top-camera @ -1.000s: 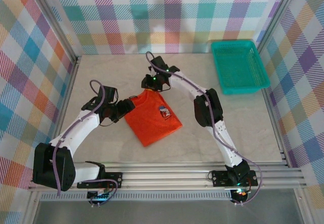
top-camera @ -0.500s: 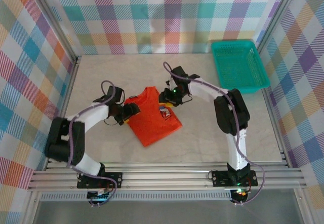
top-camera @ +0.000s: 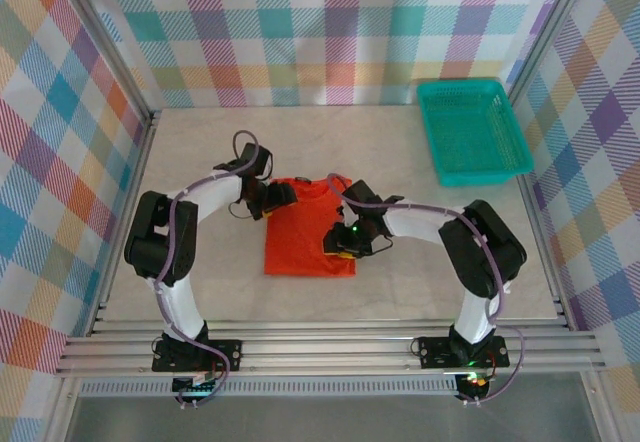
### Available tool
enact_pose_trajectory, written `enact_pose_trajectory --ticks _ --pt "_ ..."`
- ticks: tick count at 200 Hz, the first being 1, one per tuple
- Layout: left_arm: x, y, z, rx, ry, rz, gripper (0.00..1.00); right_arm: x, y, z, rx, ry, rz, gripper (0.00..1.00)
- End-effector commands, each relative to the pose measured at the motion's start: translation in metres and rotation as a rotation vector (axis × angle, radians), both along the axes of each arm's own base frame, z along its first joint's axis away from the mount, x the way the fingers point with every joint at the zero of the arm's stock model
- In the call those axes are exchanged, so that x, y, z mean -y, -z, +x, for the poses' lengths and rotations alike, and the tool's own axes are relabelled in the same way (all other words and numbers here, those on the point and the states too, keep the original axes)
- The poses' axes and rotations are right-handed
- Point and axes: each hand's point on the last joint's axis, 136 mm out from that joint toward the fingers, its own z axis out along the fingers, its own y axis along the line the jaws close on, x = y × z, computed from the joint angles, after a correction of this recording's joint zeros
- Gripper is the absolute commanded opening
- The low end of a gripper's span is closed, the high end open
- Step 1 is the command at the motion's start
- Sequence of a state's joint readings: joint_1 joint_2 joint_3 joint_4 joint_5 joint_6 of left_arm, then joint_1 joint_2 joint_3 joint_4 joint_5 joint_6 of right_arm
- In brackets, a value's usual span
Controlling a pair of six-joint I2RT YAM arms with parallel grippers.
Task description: Fold the inside-out t-shirt
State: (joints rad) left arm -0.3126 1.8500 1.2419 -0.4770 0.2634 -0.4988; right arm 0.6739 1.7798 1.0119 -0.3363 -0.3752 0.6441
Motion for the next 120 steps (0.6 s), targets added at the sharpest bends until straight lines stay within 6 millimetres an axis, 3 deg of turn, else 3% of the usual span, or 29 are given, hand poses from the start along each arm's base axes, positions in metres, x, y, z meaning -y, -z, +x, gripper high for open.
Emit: enact_pose_trajectory --ticks 1,31,51,83,120 --pt "-0.014 -0.030 0.001 0.023 0.058 0.086 0.72 0.015 -0.025 0.029 0.098 0.042 -0.025 0.46" --pt "-0.012 -0.050 0.017 0.056 0.140 0.033 0.72 0.026 -0.055 0.070 0.181 0.044 -0.004 0.63" --pt "-0.006 -0.046 0.029 0.050 0.181 -0.061 0.70 0.032 -0.055 0.101 0.220 0.052 -0.010 0.75" --pt "-0.012 -0.029 0.048 0.044 0.173 -0.147 0.64 0.035 -0.036 0.143 0.218 0.049 -0.036 0.76" --pt "-0.010 -0.014 0.052 0.042 0.208 -0.143 0.70 0.025 -0.029 0.168 0.233 0.035 -0.037 0.77"
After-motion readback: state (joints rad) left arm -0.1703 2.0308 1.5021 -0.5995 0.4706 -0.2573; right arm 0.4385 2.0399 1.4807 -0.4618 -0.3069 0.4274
